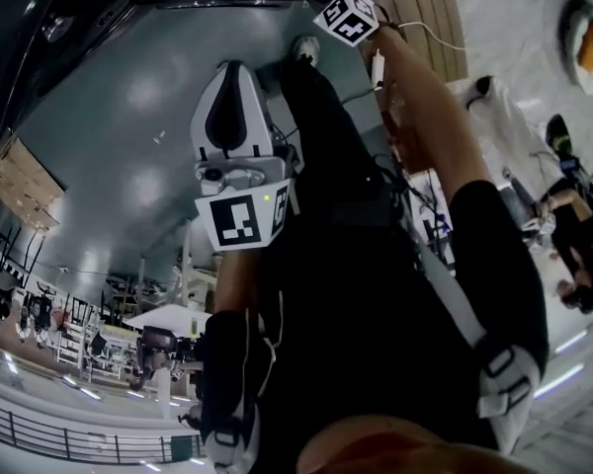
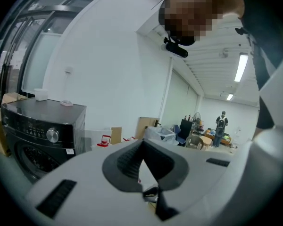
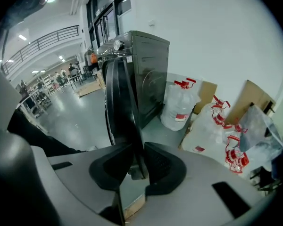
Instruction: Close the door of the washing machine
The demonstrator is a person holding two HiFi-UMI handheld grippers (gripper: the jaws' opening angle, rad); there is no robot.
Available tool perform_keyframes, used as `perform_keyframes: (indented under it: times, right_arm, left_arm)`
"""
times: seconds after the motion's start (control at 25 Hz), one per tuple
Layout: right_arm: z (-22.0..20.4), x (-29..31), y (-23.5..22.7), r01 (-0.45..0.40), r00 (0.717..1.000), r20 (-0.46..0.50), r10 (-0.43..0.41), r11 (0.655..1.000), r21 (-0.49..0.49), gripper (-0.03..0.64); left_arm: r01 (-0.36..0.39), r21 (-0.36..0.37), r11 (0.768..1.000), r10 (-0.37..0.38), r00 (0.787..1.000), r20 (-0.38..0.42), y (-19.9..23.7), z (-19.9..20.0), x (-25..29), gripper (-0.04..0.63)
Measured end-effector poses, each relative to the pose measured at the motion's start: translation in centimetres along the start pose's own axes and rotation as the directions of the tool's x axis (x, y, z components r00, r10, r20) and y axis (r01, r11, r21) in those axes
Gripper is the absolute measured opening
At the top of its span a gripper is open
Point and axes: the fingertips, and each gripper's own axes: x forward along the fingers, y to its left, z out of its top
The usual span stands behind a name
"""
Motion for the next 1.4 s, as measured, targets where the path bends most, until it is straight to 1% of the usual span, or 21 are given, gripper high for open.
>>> perform_keyframes:
  times: [0.24, 0.52, 0.68, 0.8, 0.92, 1.08, 1.4]
  right_arm:
    - [-0.7, 0.1, 1.8, 0.015, 1.0, -0.026, -0.015, 1.0, -0.016, 0.064]
    - [-1.6, 0.4, 6.9, 0.041, 0.998, -0.043, -0.04, 0.998, 0.045, 0.061]
    - [-1.7, 0.3, 11.1, 0.058, 0.997, -0.052, -0.054, 0.996, 0.071, 0.058]
    - [-2.3, 0.9, 14.6, 0.065, 0.996, -0.063, -0.059, 0.993, 0.101, 0.057]
    - [-1.6, 1.2, 18.2, 0.077, 0.995, -0.078, -0.068, 0.989, 0.123, 0.057]
    - [-0.9, 1.5, 22.6, 0.102, 0.994, -0.065, -0.091, 0.975, 0.196, 0.057]
    - [0.7, 4.3, 29.8, 0.149, 0.989, -0.068, -0.135, 0.94, 0.307, 0.058]
  left_arm:
    - [-0.011, -0.034, 0.999, 0.011, 1.0, 0.014, 1.2, -0.5, -2.8, 0.005]
    - [0.016, -0.026, 1.0, -0.015, 1.0, 0.019, 3.1, -1.6, -6.0, 0.005]
    - [0.024, -0.047, 0.999, -0.022, 0.999, 0.04, 4.9, -1.9, -8.7, 0.005]
    - [0.044, -0.038, 0.998, -0.042, 0.998, 0.04, 6.6, -3.4, -11.2, 0.005]
    - [0.046, -0.031, 0.998, -0.044, 0.997, 0.056, 8.7, -4.2, -14.4, 0.005]
    - [0.041, -0.036, 0.999, -0.039, 0.997, 0.069, 11.4, -4.9, -18.8, 0.005]
    - [0.026, -0.046, 0.999, -0.023, 0.997, 0.07, 17.3, -8.0, -25.9, 0.005]
